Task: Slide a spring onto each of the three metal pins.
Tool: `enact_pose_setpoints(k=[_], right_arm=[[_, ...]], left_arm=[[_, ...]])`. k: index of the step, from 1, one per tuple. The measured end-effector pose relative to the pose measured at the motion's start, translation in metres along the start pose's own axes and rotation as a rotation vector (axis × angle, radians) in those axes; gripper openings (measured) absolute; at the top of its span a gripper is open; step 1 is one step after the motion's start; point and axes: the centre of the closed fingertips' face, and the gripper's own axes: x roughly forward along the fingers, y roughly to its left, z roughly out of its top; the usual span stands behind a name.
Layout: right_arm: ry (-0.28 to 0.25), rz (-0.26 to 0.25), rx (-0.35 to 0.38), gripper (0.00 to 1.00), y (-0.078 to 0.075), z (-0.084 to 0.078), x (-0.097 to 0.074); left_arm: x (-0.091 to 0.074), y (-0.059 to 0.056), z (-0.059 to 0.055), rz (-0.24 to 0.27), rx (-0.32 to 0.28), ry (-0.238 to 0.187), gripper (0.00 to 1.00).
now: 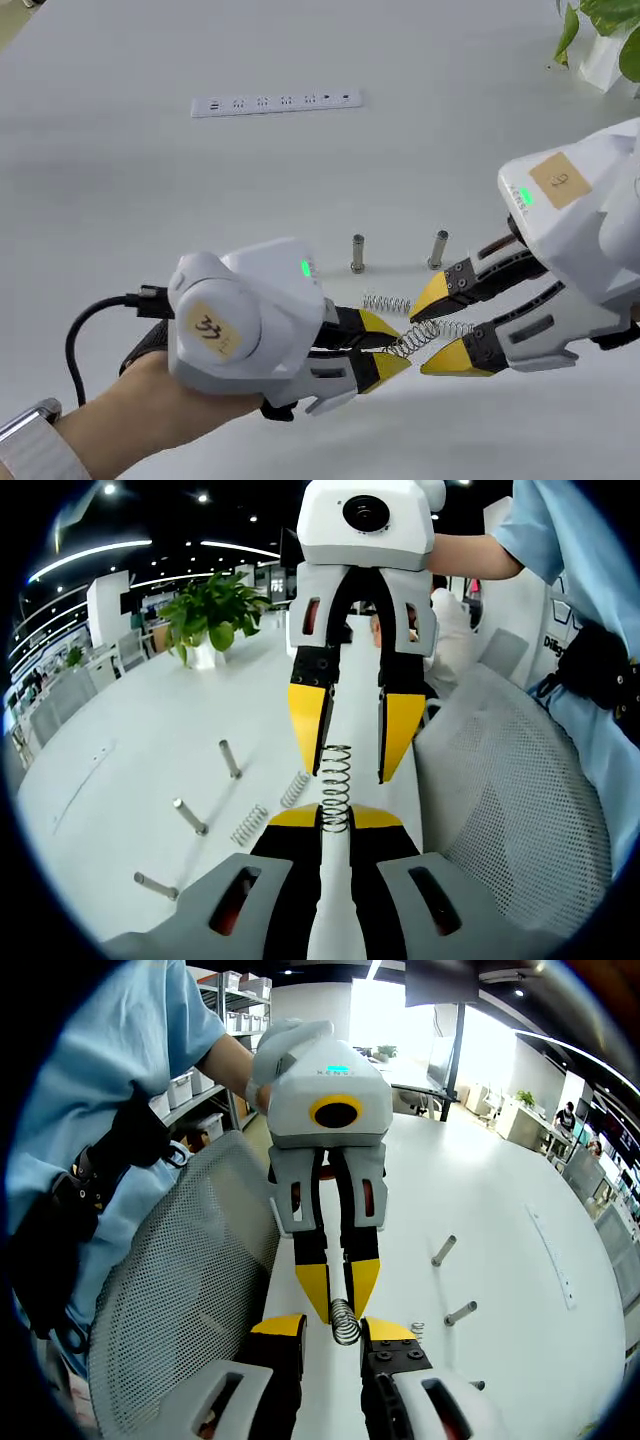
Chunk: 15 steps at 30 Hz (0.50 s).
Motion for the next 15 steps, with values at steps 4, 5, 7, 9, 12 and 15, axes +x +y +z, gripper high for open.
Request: enact_pose_setpoints(k=[4,5,7,9,12,15], right_arm=[[0.009,0.009,-0.005,0.18,-0.0006,0.0003,0.0004],[0.013,0.014,-0.008,0.18,-0.0011,-0.0001,0.0006],[0.018,0.027,-0.014,0.17,-0.0014,-0.0014,-0.0002],[0.024,0.036,-0.020,0.16,-0.0010,-0.0013,-0.0006],[0.035,0.047,-0.032,0.13,-0.0006,-0.0015,-0.0008],[0.042,0.054,-0.037,0.13,-0.0002,-0.0022,-0.0005]], left_arm=[[-0.0003,-0.0003,0.0024,-0.004,0.007,-0.010,0.06],[-0.0004,-0.0009,0.0033,-0.007,0.010,-0.013,0.06],[-0.0005,-0.0018,0.0044,-0.012,0.017,-0.017,0.06],[-0.0004,-0.0025,0.0047,-0.016,0.020,-0.017,0.06],[-0.0002,-0.0038,0.0058,-0.022,0.022,-0.022,0.06],[0.0000,-0.0048,0.0073,-0.026,0.027,-0.030,0.06]])
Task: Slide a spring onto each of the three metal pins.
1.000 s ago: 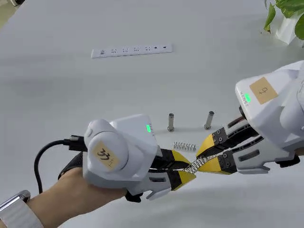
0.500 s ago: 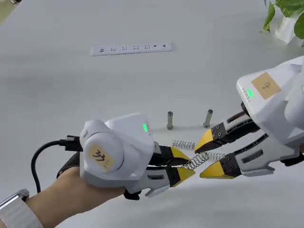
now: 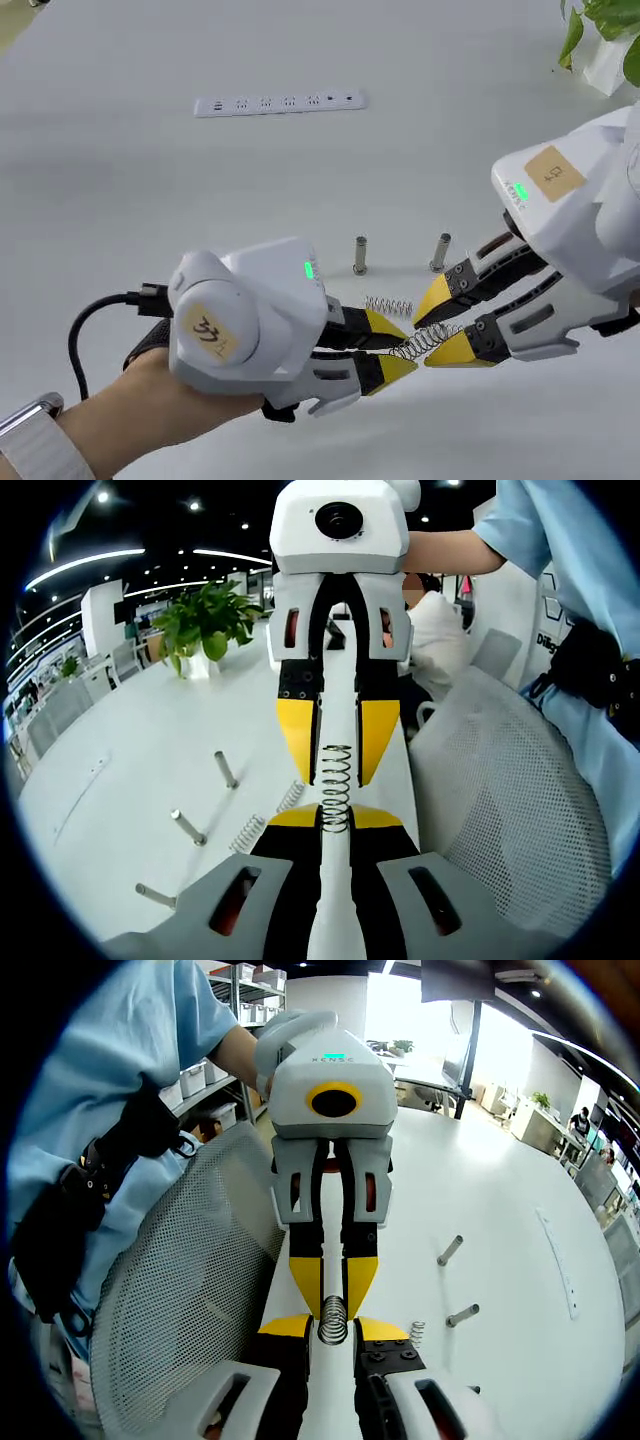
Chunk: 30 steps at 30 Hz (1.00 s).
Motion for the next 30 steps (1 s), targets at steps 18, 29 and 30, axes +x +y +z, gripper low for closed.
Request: enact_pose_setpoints(k=[18,29,30], right_arm=[[-0.004,0.021,-0.005,0.08,0.0013,0.0030,0.0020],[0.020,0.029,-0.018,0.08,0.0015,-0.0002,0.0019],[0.022,0.031,-0.015,0.08,0.0010,-0.0003,0.0021]], left_arm=[[-0.0008,-0.0020,0.0059,0.002,-0.006,-0.032,0.06],[0.0003,-0.0037,0.0085,-0.001,-0.018,-0.048,0.06],[0.0003,-0.0038,0.0086,0.000,-0.020,-0.049,0.06]])
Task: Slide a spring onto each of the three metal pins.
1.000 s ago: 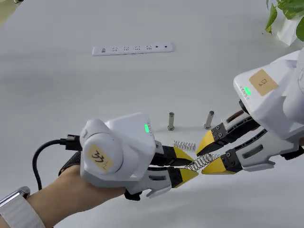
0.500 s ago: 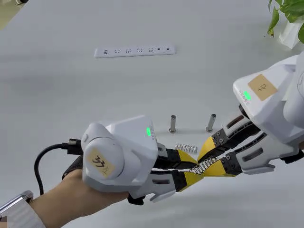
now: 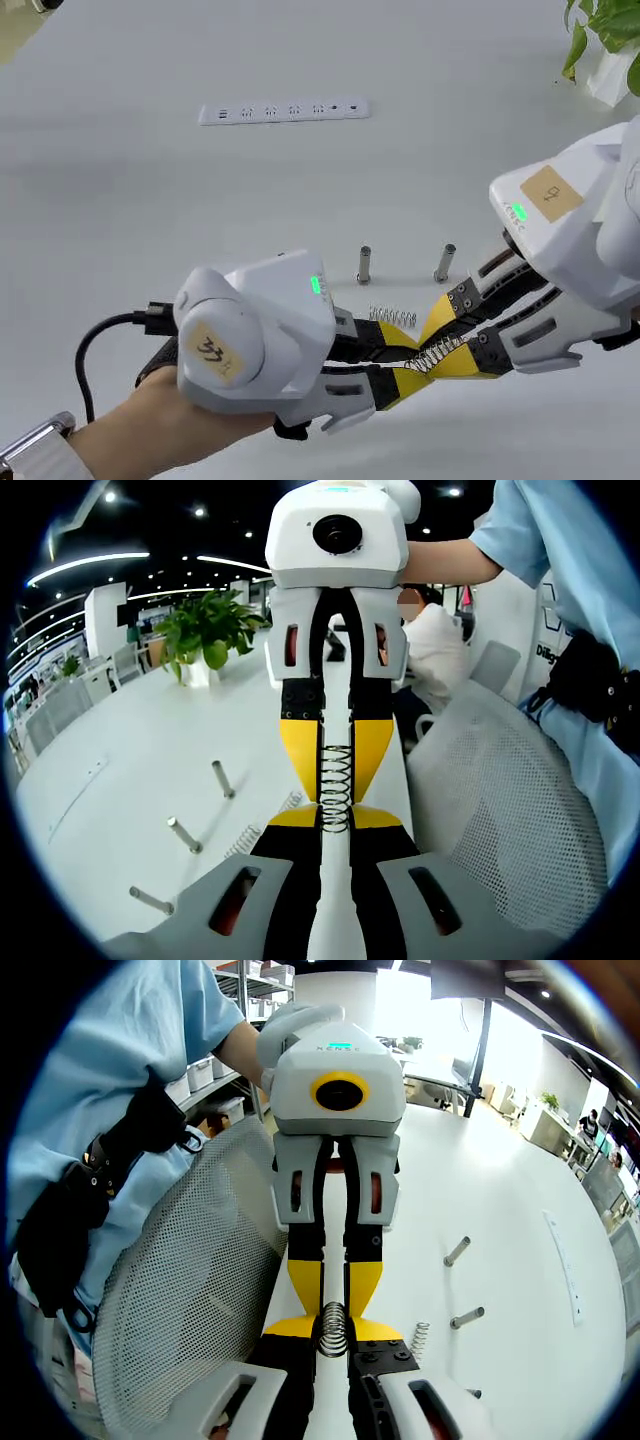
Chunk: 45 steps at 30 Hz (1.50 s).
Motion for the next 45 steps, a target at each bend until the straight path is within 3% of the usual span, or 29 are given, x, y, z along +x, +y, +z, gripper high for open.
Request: enact_pose_setpoints(k=[25,28,39,41,45], right_arm=[[0.012,-0.003,0.014,0.07,-0.007,0.001,0.005],[0.009,-0.006,0.017,0.07,-0.008,0.001,0.004],[0.018,-0.006,0.024,0.07,-0.007,-0.002,0.004],[0.020,-0.007,0.024,0.07,-0.007,-0.002,0.004],[0.022,-0.006,0.024,0.07,-0.006,-0.002,0.004]], left_arm=[[-0.002,0.007,-0.006,0.052,-0.030,-0.040,0.08],[-0.004,0.012,-0.010,0.078,-0.030,-0.039,0.15],[-0.019,0.038,-0.031,0.234,-0.145,-0.060,0.43],[-0.023,0.044,-0.039,0.276,-0.175,-0.039,0.52],[-0.032,0.053,-0.045,0.336,-0.197,-0.055,0.66]])
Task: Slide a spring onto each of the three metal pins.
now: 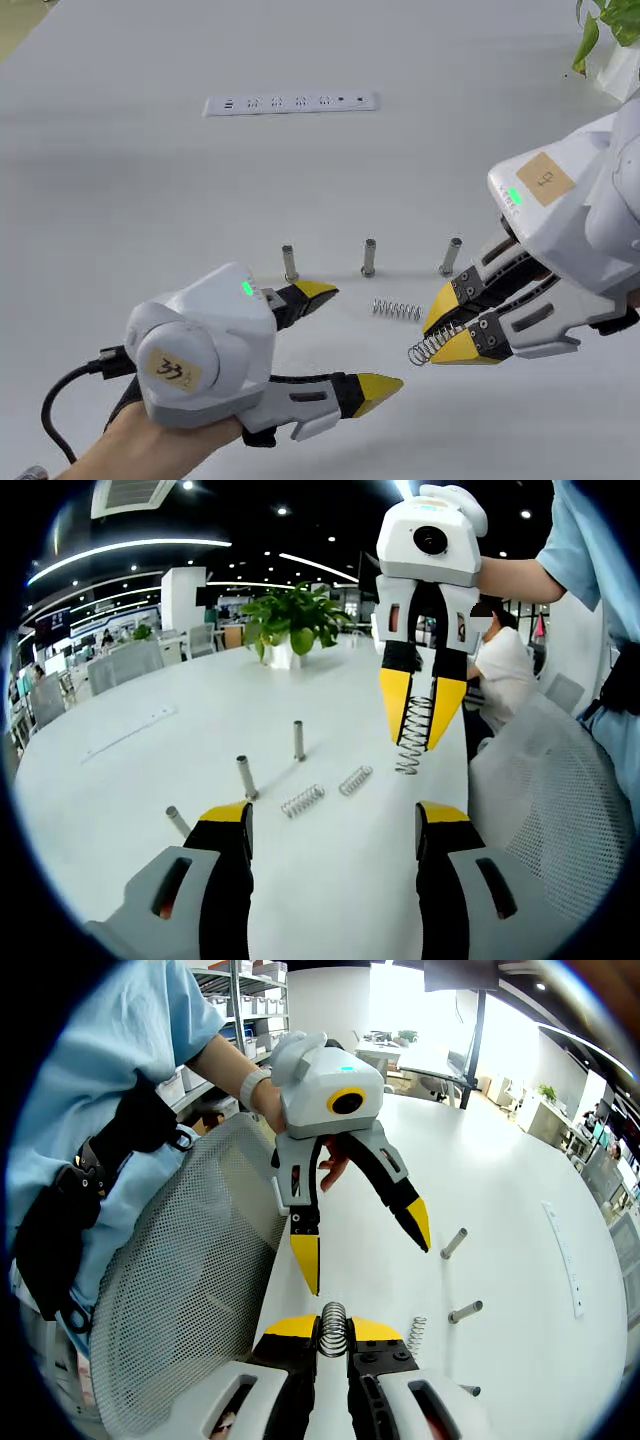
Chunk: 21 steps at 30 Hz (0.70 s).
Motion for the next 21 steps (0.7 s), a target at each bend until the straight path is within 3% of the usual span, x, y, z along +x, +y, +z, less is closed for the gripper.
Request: enact_pose_setpoints(k=[8,14,21], right_arm=[[0.009,0.005,0.001,0.07,0.001,-0.001,0.000],[0.019,0.010,-0.003,0.07,0.001,-0.001,0.001],[0.032,0.019,-0.009,0.07,-0.004,-0.002,0.002]], left_arm=[[-0.012,0.021,-0.008,0.098,-0.033,-0.012,0.89],[-0.022,0.033,-0.018,0.150,-0.058,0.008,0.99],[-0.034,0.047,-0.029,0.204,-0.101,0.024,0.99]])
